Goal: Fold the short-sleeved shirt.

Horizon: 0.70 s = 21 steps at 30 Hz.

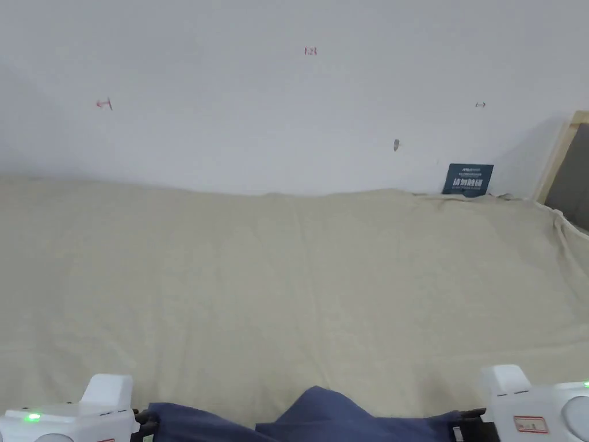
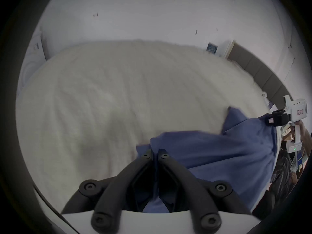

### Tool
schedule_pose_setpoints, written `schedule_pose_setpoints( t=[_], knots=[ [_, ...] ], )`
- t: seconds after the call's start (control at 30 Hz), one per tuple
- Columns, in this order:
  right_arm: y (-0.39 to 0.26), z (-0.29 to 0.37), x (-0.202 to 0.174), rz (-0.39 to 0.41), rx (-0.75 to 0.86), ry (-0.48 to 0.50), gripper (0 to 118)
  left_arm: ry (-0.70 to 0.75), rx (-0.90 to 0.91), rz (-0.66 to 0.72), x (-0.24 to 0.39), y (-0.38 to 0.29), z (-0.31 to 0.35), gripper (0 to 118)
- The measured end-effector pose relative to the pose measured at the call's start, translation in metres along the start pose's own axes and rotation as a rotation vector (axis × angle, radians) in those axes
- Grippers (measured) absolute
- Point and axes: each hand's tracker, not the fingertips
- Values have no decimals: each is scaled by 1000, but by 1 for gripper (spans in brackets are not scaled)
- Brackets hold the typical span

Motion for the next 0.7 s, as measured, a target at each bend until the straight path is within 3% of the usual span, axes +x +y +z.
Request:
schedule_pose_setpoints(
  t=[0.07, 0.17, 0.37, 0.57, 0.63, 0.7],
  knots=[
    [3, 31, -8, -6, 62, 26, 5, -18, 75, -1, 1, 9, 42, 2],
    [15, 90, -30, 55, 178, -2, 5, -16, 193, -25, 2, 30, 120, 2],
    [44, 204, -73, 52, 431, 5, 5, 34, 446, -61, 0, 72, 265, 2],
    [85, 301, -118, 90, 625, -27, 5, 78, 644, -66, 11, 109, 370, 2],
    [100, 330, -132, 87, 684, -106, 5, 80, 688, -58, 11, 125, 398, 2],
    [116, 349, -133, 66, 693, -125, 5, 110, 749, -57, 11, 136, 421, 2]
  ],
)
